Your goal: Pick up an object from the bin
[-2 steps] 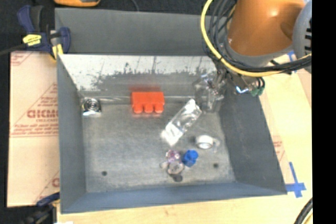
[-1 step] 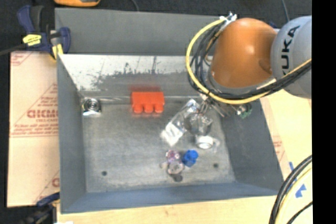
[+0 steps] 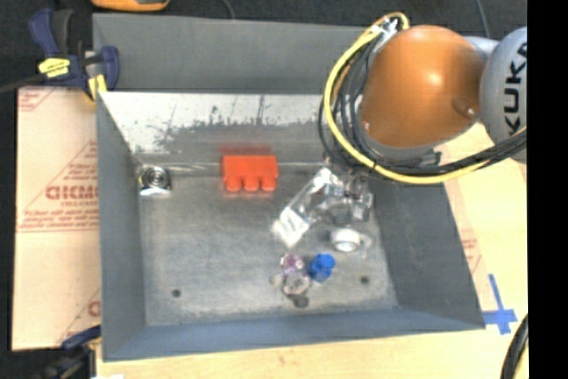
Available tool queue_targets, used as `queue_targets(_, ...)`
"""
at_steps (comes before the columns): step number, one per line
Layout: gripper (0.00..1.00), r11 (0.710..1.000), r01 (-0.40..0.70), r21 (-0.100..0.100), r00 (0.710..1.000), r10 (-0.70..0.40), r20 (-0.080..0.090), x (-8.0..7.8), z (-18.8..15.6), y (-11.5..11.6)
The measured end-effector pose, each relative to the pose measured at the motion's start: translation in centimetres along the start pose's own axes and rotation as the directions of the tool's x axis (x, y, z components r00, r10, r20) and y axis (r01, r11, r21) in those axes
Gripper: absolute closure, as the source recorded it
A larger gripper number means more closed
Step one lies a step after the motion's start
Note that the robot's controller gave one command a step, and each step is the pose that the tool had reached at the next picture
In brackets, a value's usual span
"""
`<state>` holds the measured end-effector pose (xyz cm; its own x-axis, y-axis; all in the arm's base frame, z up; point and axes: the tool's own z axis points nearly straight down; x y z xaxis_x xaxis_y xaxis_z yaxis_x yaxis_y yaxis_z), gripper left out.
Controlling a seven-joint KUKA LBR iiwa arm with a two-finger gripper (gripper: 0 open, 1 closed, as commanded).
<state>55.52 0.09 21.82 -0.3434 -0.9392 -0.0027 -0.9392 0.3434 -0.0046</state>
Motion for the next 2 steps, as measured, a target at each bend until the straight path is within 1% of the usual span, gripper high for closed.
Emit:
queue_targets(1, 1.00, 0.871, 0.492, -0.006, 0.871, -0.492, 0.001, 0.5, 3.9, 0.8)
queue_targets(2, 1.00, 0.952, 0.306, -0.005, 0.952, -0.306, 0.002, -1.6, 6.0, 2.4)
